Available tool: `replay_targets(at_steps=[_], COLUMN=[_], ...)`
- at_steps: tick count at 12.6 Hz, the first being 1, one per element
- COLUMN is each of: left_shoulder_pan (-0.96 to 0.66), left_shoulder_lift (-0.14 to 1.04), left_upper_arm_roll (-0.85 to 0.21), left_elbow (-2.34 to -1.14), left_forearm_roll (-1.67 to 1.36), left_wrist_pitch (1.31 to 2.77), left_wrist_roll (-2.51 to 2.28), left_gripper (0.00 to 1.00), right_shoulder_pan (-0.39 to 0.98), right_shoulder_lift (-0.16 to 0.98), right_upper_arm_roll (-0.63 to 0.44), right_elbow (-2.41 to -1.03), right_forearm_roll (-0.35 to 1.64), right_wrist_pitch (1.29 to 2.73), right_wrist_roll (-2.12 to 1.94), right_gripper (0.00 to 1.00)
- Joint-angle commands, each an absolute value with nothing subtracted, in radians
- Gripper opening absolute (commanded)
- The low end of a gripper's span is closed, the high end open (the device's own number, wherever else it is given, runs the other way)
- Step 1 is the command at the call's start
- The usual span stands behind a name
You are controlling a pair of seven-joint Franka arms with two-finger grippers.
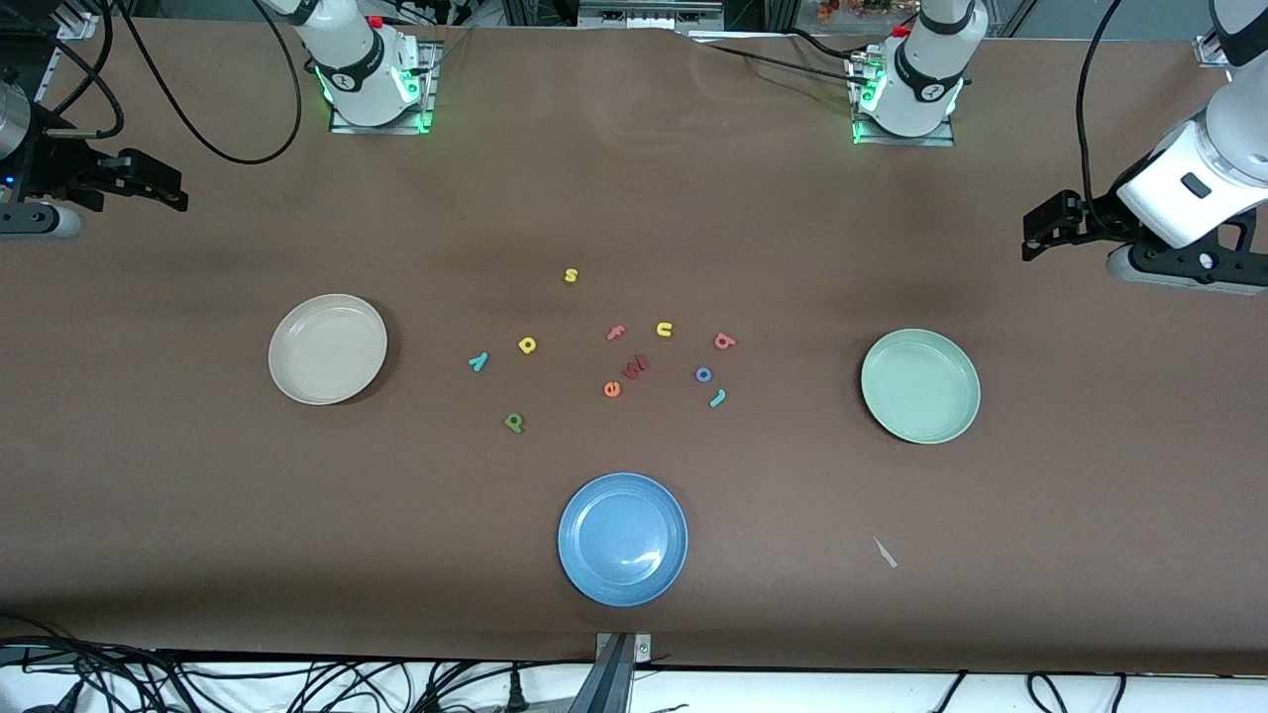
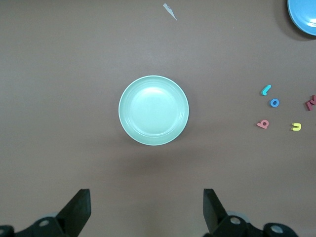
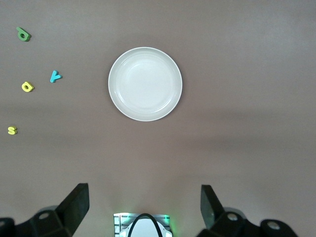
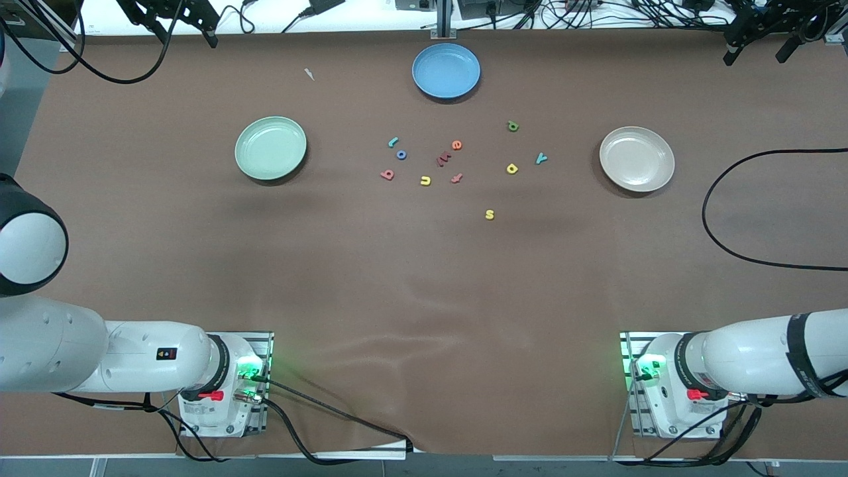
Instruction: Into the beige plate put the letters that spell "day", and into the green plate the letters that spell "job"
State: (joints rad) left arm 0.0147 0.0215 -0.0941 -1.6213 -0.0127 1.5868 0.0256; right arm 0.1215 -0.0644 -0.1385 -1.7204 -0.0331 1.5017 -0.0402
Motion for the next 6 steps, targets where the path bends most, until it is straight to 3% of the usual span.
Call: replay_targets(at_steps=[1,6], left_shoulder_pan=[0.009,0.005], left_shoulder_lift=[0.031,0.046], left_upper_arm_roll=[-0.095,-0.095], left_elbow=[-1.598,-1.598], left_forearm_roll=[0.011,-0.001], left_wrist_pitch=[1.574,1.572], left_wrist_roll=[0.041,0.032], left_gripper=[1.0,1.0], right_shoulder_pan=[0.121,0.121], right_shoulder_lift=[-0.057,-0.025], right_upper_arm_roll=[-0.132,-0.112], right_elbow=[-1.703,-1.703], right_forearm_roll=[-0.021,-0.021], right_wrist_pitch=[1.479,1.479], right_wrist_roll=[-0.048,-0.045], right_gripper=[1.0,1.0])
